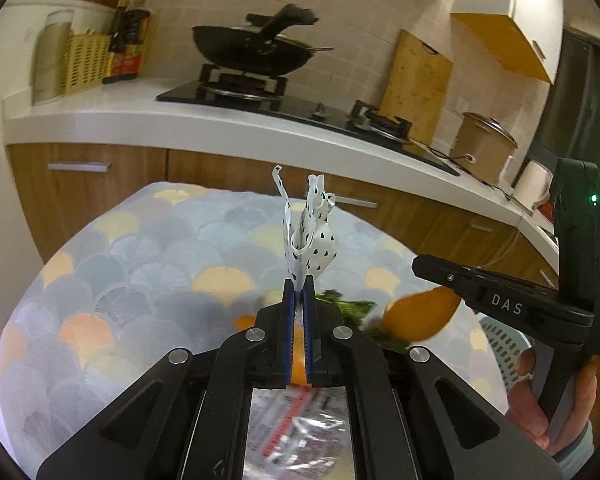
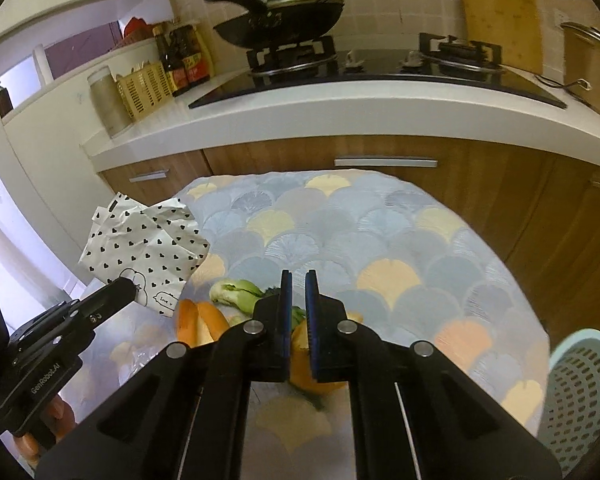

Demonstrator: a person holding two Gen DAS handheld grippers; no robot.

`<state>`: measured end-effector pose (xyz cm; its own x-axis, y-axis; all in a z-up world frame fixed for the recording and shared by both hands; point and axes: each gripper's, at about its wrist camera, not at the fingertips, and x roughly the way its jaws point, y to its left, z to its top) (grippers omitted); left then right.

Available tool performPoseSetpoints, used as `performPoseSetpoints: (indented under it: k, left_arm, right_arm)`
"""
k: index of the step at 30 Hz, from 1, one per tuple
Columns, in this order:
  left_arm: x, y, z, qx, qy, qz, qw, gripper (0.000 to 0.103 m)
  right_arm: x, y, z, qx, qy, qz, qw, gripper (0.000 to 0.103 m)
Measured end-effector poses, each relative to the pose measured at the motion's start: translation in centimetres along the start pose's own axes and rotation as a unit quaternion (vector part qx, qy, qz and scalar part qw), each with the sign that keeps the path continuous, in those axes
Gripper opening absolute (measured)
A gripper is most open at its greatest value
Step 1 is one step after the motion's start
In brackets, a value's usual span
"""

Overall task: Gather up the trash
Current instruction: 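Grasp the orange peel with the right tool while the left tool lifts the dotted paper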

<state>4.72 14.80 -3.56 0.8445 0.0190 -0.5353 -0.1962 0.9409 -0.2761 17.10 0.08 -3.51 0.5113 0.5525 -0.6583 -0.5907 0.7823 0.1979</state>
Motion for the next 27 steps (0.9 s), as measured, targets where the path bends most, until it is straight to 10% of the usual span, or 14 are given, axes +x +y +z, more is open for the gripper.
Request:
performPoseSetpoints:
  k: [17, 18, 20, 21, 27]
  left_arm:
    - [-1.0, -3.9, -1.2, 0.027, 0.006, -0.029, 0.9992, 0.002]
    - [-1.1, -3.9, -1.2, 0.028, 0.006, -0.03, 0.9992, 0.002]
    - [-1.1, -4.1, -1.3, 0.029, 0.008, -0.033, 0.999, 0.002]
    - [-1.0, -4.1, -1.4, 0.026, 0.011, -0.041, 0.9987, 0.002]
    - [-1.0, -4.4, -1.8, 0.027, 0.016, -0.051, 0.9982, 0.002]
  right_arm:
    - [-4.2, -1.9, -7.8, 0.005, 0.033, -0.015, 0.999, 0.009]
    - [-4.2, -1.9, -8.4, 0.003, 0.036, -0.019, 0.999, 0.013]
    - [-4.6, -2.3, -10.1, 0.004, 0.043, -0.041, 0.998, 0.061]
    - [-5.0, -2.3, -10.8, 0.006, 0.037, -0.049, 0.998, 0.069]
    - [-5.1, -2.2, -13.0, 0.014, 0.055, -0.029, 0.998, 0.079]
